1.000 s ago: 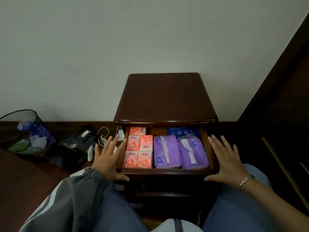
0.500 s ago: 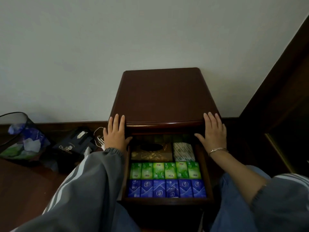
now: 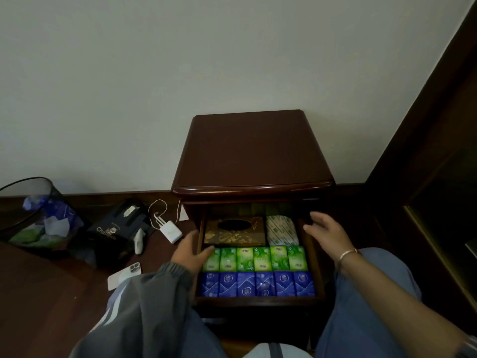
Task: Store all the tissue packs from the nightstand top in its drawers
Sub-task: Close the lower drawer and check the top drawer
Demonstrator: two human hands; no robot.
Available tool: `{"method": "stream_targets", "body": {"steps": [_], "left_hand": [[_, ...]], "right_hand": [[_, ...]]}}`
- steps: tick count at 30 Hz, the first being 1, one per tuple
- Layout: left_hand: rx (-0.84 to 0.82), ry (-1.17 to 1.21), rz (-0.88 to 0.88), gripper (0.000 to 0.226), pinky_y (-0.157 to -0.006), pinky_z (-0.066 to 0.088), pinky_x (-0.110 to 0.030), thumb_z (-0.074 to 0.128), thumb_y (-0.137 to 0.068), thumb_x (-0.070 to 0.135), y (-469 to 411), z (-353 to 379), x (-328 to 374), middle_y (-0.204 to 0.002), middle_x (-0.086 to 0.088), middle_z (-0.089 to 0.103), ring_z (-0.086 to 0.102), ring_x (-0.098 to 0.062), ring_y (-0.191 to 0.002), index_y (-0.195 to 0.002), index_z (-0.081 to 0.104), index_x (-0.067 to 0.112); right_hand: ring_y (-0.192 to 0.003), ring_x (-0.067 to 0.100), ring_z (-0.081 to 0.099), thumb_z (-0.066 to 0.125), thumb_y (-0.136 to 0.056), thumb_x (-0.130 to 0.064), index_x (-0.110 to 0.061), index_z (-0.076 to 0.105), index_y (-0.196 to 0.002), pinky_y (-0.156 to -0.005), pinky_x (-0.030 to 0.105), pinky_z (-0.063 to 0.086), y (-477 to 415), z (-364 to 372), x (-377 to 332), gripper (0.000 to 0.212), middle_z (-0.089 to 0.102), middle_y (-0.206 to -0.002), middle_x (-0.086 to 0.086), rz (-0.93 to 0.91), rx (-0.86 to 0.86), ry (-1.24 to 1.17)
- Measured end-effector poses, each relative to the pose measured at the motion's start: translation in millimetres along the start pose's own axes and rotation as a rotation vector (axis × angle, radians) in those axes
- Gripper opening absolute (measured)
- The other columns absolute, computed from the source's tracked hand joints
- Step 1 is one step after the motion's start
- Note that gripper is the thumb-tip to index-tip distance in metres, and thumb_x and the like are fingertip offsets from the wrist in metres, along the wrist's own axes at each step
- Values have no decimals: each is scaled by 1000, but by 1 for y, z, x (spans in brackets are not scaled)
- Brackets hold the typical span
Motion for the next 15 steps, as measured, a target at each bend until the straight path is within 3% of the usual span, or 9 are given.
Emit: {"method": "stream_targets", "body": {"steps": [2,3,5,8,10,13,15], "left_hand": [[-215,201,-224,51,-83,49,-35,62,-89,33,29,33,-28,-113,-11,66,64,-23,-96,-129,52,2],[-312,326,-350,47,-76,49,-34,56,-92,38,44,47,-38,-101,-9,71,66,-21,-84,-122,57,2],[-474,530,-568,49,-71,49,-32,46,-94,49,72,68,-50,-92,-7,74,68,-21,-82,-111,61,6],[-559,808,-806,69,-79,48,-40,38,-93,57,96,87,-59,-119,-21,64,59,-34,-108,-125,52,-2],[-563,923,-914,80,-92,40,-47,35,-92,58,106,95,-59,-141,-27,43,45,-40,-127,-138,37,-7],[-505,994,-949,90,-105,29,-45,32,-91,60,103,93,-56,-150,-28,27,31,-40,-137,-143,23,-13],[-473,1014,-962,94,-111,24,-44,32,-90,62,99,90,-57,-150,-32,26,27,-39,-140,-143,21,-15]], "right_hand": [[-90,17,62,59,-89,-13,-10,61,-112,-70,28,48,32,19,44,23,65,-111,11,310,-116,-229],[-84,19,62,56,-90,-14,-5,62,-110,-67,30,48,50,31,65,22,67,-100,13,469,-185,-320],[-83,24,61,51,-93,-20,1,60,-111,-72,36,47,81,50,96,28,66,-93,16,725,-280,-415],[-110,34,55,43,-96,-36,9,48,-126,-96,46,39,103,64,121,54,54,-127,27,972,-391,-482],[-132,39,37,35,-95,-47,11,27,-140,-110,52,21,107,67,128,73,32,-146,28,1081,-422,-555],[-141,41,17,27,-93,-57,0,2,-148,-114,54,2,106,72,134,83,8,-155,25,1162,-389,-653],[-144,37,11,24,-92,-60,-5,1,-149,-114,52,-3,104,75,137,83,4,-155,25,1151,-359,-681]]}}
Point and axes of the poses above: each hand's wrist, its own y-axis away from the middle knuckle, its own z-axis out of the palm, x = y × z, the point moved 8 cm from there along -y, towards the middle knuckle
